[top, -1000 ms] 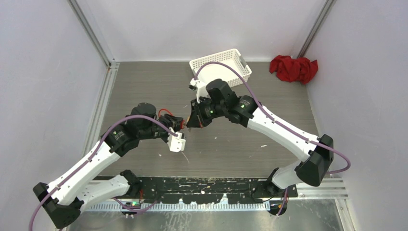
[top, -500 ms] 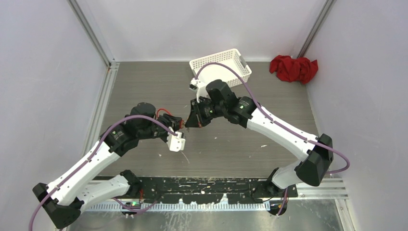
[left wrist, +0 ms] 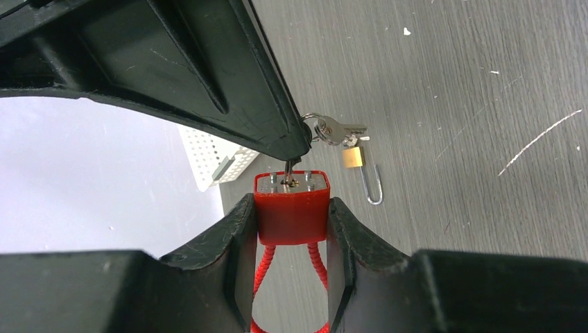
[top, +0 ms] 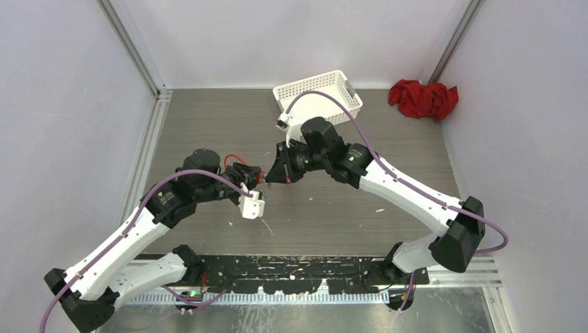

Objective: Unlock with the key

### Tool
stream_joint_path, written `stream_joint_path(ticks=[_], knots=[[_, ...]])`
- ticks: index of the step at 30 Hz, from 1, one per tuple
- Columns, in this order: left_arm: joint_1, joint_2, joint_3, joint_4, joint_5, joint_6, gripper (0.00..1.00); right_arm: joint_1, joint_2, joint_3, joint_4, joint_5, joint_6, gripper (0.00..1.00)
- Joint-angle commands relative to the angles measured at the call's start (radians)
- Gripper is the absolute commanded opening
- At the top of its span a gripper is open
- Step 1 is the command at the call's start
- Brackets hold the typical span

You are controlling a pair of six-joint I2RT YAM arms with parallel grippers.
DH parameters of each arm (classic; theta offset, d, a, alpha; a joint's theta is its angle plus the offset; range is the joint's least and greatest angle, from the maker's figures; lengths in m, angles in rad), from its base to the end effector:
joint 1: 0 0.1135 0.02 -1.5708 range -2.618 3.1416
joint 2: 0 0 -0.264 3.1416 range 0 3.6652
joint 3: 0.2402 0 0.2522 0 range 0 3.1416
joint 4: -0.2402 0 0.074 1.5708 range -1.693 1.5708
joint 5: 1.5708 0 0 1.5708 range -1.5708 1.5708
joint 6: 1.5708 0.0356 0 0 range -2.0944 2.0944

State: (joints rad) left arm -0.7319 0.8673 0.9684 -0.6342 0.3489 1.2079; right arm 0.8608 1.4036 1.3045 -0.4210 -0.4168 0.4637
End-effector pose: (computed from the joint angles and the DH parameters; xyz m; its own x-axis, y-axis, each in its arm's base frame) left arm 0.1253 -0.1290 0.3446 0.6577 0.5902 -0.4681 0.6541 -0.1392 0.7435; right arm 0.1965 0.2507 0.3563 -0.7023 -0.1897 -0.6862 -0.6801 0.4634 0.5681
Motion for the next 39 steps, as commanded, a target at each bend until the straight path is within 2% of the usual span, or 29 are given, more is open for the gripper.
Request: stream_joint_path(ticks=[1,13,18,28,33,34,37,39], knots=[[-0.016,-0.027,0.009,0.139,0.101,0.028,0.0,0.006,-0.028,-0.009,0.113,0.037,0.021,0.01],[-0.026,-0.036,-0.011,0.092,0.139,0.199,0.0,0.01,0.027,0.097,-0.062,0.063,-0.05,0.01],[-0.033,-0.026,-0.01,0.096,0.125,0.178,0.0,0.01,0.026,0.087,-0.033,0.059,-0.031,0.01],[-0.035,0.005,0.022,0.181,0.078,0.001,0.0,0.031,0.021,0.029,0.122,0.132,0.042,0.01],[-0.042,-0.003,0.008,0.193,0.083,-0.001,0.0,0.033,0.035,0.028,0.149,0.135,0.059,0.01],[-0.042,-0.008,0.004,0.193,0.083,-0.001,0.0,0.032,0.034,0.026,0.148,0.132,0.056,0.05],[-0.042,-0.02,-0.013,0.189,0.065,0.016,0.0,0.029,0.012,0.023,0.132,0.126,0.042,0.36],[-0.041,-0.025,-0.023,0.186,0.046,0.018,0.0,0.016,-0.016,0.022,0.119,0.094,0.027,0.46]])
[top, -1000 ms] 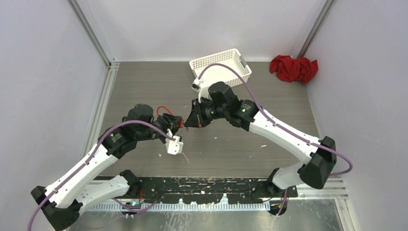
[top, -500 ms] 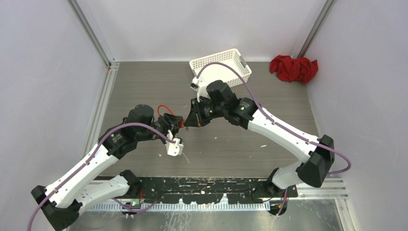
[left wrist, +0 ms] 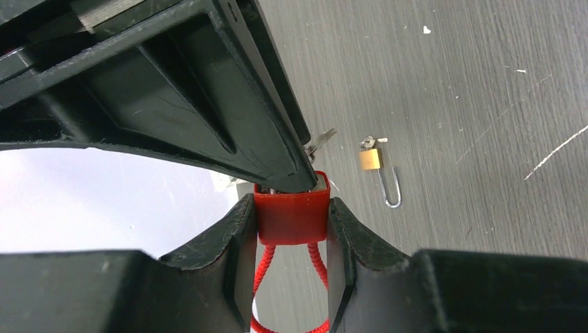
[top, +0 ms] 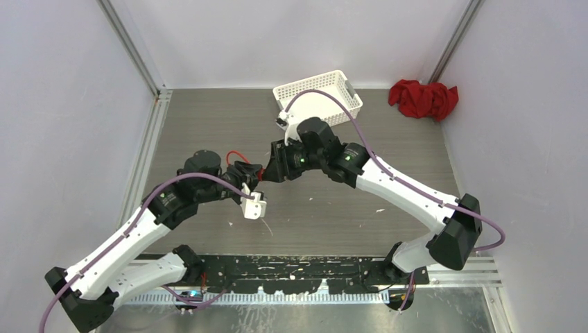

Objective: Unlock with the key

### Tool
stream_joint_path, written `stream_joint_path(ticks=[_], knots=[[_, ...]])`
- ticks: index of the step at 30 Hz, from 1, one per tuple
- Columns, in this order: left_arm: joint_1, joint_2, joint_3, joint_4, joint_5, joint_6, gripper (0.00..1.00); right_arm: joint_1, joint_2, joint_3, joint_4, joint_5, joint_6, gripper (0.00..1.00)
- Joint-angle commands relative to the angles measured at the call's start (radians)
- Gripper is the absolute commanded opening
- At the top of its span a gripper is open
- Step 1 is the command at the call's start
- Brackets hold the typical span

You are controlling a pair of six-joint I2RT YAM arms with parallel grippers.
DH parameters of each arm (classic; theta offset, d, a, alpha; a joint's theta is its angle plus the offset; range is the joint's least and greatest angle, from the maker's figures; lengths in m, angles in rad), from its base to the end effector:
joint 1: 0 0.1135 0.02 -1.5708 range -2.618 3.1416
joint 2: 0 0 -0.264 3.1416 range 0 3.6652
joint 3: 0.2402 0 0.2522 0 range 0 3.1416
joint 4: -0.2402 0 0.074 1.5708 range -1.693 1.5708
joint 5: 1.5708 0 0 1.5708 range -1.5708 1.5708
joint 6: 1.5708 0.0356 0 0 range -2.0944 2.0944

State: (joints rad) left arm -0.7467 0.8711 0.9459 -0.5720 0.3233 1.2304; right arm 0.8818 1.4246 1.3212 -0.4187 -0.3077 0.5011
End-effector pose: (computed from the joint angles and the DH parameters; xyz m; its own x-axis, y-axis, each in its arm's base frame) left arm 0.1277 -0.1336 0.3422 0.6834 0.5854 -0.4363 0.6134 -0.1364 0.7779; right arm 0.1983 0.2577 0.3553 -0.7116 -0.1439 -0.6876 -0.6392 0.5386 0.5489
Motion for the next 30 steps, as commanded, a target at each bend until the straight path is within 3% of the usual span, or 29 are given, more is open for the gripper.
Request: stream_joint_path(ticks=[1,5,16,30], knots=[[-0.026,-0.029,-0.001,0.124,0.064,-0.009,0.0,-0.012,-0.055,0.003,0.109,-0.025,-0.018,0.5],[-0.027,-0.036,-0.002,0.134,0.054,-0.034,0.0,-0.031,-0.121,-0.017,0.072,-0.033,-0.038,0.54],[-0.027,-0.024,0.005,0.1,0.054,-0.011,0.0,-0.046,-0.174,-0.043,0.062,-0.153,-0.067,0.43],[-0.028,-0.026,0.007,0.1,0.058,0.0,0.0,-0.062,-0.181,-0.071,0.052,-0.074,-0.074,0.35]])
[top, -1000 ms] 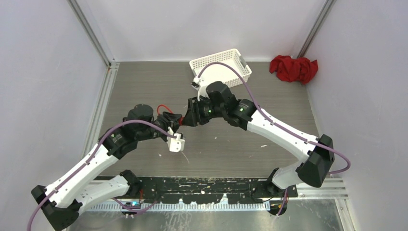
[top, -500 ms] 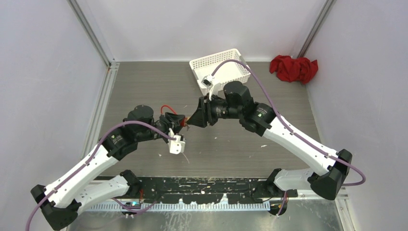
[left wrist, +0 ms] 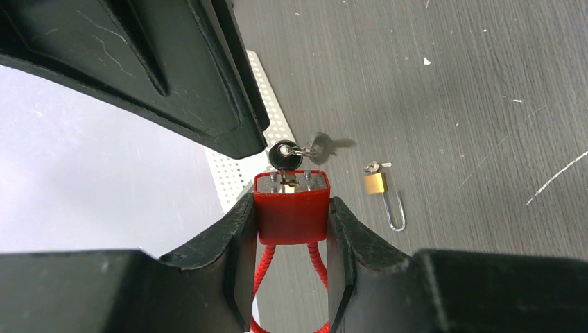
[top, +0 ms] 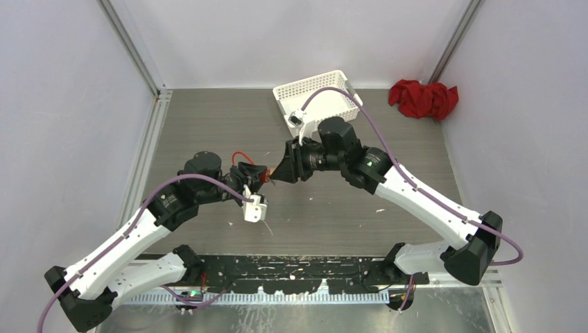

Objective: Unlock with the key

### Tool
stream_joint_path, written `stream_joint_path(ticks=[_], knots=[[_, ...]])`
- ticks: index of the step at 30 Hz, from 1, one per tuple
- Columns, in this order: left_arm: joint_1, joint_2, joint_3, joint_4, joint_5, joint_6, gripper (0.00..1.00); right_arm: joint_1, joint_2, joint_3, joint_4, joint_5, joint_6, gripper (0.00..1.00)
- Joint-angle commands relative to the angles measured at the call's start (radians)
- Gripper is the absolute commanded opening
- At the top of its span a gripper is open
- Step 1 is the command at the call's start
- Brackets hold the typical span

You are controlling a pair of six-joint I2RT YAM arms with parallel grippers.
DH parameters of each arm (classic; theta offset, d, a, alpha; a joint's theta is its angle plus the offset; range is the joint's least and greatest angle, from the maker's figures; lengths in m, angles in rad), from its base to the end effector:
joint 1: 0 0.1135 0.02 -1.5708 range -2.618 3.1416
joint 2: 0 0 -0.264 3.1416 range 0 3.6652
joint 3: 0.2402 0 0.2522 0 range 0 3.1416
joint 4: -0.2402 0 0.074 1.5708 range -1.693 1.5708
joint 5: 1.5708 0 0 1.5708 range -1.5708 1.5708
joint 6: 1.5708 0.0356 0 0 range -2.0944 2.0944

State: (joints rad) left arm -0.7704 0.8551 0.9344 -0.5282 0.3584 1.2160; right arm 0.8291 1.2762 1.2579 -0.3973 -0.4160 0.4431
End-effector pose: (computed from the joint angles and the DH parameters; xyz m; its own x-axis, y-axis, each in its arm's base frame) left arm 0.1226 -0.1364 0.3454 0.7160 0.5288 -0.4557 0.5974 -0.1264 0.7919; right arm 0.1832 0.2212 0.3786 -0.6426 -0.1209 -0.7566 -0.7180 0.4396 0.5396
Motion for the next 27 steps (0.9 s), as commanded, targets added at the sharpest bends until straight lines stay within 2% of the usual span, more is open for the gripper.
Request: stream_joint_path(ticks=[1,16,27], knots=[[-0.004,-0.009,0.019,0.055,0.024,0.013,0.0,-0.01,-0.033,-0.011,0.032,0.035,-0.017,0.36],[-0.003,-0.003,0.02,0.06,0.014,0.0,0.0,-0.01,-0.001,-0.068,0.15,-0.07,0.06,0.3],[-0.003,0.0,0.021,0.066,0.013,-0.008,0.0,-0.01,0.017,-0.079,0.173,-0.058,0.081,0.12]])
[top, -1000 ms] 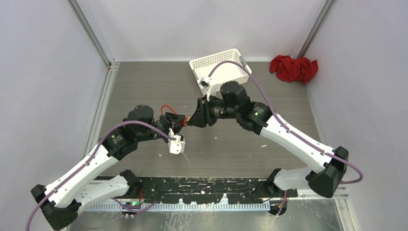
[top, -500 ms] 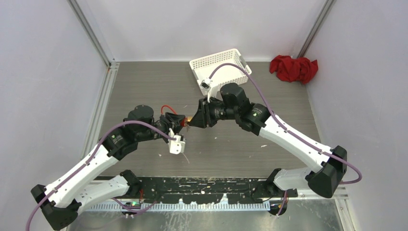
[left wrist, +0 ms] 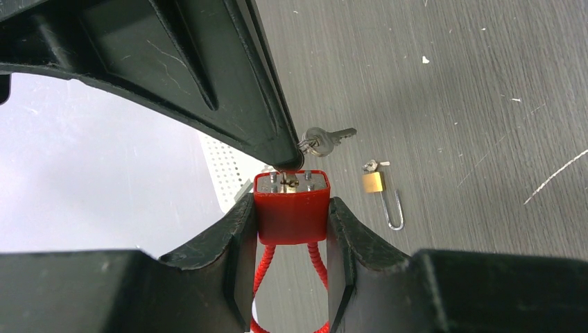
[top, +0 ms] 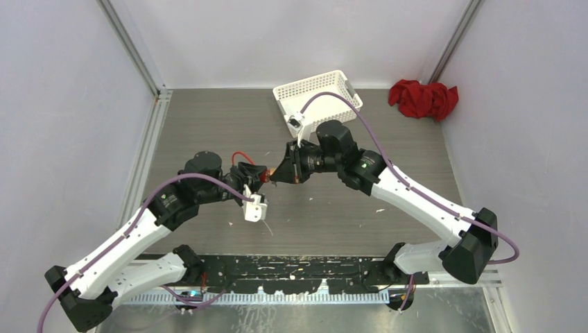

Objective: Unlock with the key

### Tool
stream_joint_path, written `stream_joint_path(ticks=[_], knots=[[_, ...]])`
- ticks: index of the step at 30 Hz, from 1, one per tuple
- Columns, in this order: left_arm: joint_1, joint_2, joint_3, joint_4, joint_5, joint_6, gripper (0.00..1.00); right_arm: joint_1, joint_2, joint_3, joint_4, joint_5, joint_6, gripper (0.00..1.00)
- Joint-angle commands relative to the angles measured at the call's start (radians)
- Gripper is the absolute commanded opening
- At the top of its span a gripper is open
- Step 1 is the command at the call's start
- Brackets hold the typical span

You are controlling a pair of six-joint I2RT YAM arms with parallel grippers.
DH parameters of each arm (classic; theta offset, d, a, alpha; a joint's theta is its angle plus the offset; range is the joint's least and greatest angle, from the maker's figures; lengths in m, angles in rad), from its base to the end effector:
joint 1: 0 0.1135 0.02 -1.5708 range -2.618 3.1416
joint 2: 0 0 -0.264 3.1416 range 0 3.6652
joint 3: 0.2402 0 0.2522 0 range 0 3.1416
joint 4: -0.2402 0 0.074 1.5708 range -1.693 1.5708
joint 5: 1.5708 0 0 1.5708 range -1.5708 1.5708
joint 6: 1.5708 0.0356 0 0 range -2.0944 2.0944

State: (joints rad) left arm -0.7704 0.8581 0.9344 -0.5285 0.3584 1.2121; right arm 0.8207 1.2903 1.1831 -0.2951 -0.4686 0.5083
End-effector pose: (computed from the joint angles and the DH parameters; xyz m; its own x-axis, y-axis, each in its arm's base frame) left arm 0.1231 -0.1368 0.3448 0.7126 0.5303 -0.4593 0.6020 -0.1262 0.7884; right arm 0.1888 0.2262 0.3592 -0.6887 -0.1022 -0.7178 -0.6878 0.4051 0.6023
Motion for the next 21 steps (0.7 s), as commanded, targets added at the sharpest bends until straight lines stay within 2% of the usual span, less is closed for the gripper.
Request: stream_joint_path(ticks=[1,4,6,8,15,21], knots=[[-0.004,-0.004,0.023,0.068,0.014,-0.007,0.0,-0.002,0.003,-0.008,0.074,-0.002,0.017,0.1],[-0.003,0.001,0.027,0.07,0.014,-0.009,0.0,-0.002,0.003,-0.018,0.092,0.006,0.027,0.05],[-0.003,0.004,0.031,0.073,0.014,-0.015,0.0,-0.002,0.005,-0.022,0.099,0.01,0.03,0.05],[-0.003,0.008,0.035,0.076,0.014,-0.017,0.0,-0.001,0.011,-0.023,0.1,0.02,0.029,0.1],[-0.004,0.023,0.062,0.093,0.02,-0.062,0.0,0.0,-0.009,-0.065,0.173,0.064,0.069,0.06],[-0.003,0.018,0.042,0.166,0.016,-0.053,0.0,0.002,-0.019,-0.124,0.277,0.101,0.184,0.01]])
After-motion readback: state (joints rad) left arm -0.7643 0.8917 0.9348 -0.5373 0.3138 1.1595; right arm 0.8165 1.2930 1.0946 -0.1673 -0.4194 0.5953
